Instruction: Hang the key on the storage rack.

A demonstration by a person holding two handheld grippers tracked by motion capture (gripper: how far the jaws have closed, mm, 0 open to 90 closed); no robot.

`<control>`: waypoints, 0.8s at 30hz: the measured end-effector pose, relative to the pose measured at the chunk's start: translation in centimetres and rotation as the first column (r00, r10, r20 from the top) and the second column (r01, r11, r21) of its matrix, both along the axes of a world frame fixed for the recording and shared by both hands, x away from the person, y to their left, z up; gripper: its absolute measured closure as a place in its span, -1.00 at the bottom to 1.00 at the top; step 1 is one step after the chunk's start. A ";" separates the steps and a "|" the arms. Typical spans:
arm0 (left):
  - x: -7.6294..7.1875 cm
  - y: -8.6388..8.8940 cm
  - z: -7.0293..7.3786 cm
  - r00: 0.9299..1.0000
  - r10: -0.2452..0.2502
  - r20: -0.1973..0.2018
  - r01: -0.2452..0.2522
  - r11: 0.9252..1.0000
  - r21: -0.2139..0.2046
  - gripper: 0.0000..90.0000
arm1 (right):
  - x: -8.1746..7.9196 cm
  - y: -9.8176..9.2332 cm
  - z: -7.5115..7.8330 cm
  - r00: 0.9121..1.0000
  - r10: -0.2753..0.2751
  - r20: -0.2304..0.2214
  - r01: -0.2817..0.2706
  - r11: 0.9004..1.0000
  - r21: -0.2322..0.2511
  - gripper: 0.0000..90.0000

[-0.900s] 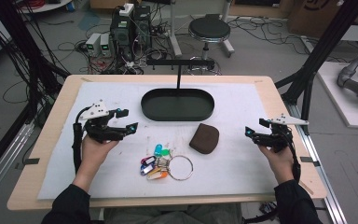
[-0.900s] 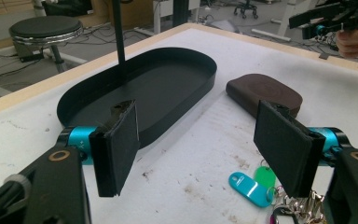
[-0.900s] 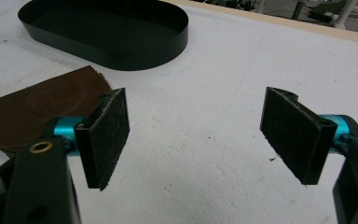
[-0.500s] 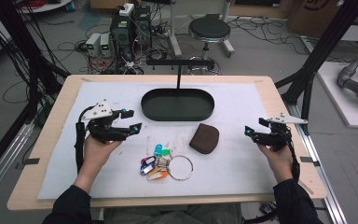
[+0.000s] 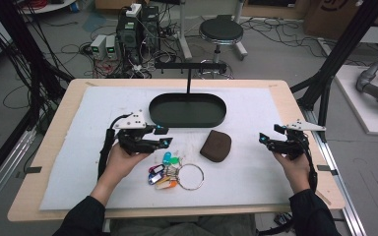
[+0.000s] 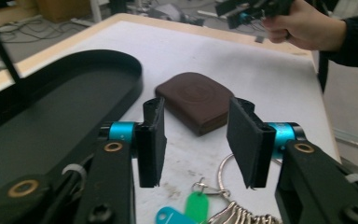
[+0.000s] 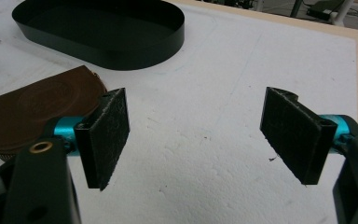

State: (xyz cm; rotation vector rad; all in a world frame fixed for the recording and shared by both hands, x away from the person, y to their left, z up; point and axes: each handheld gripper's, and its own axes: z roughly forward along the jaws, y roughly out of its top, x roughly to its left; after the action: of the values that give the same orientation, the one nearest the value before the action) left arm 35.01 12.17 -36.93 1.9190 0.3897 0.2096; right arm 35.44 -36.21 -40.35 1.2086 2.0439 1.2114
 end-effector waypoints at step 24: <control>0.9 -7.7 -4.2 0.981 -0.153 -0.123 0.179 0.953 0.243 0.64 | -0.2 -0.1 0.0 1.000 0.012 0.007 -0.012 1.000 -0.009 -0.46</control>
State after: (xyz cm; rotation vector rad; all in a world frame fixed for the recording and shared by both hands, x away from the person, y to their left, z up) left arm 35.89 4.52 -41.11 2.2100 0.2774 0.0499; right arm 35.23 -36.35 -40.32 1.1878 2.0526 1.2085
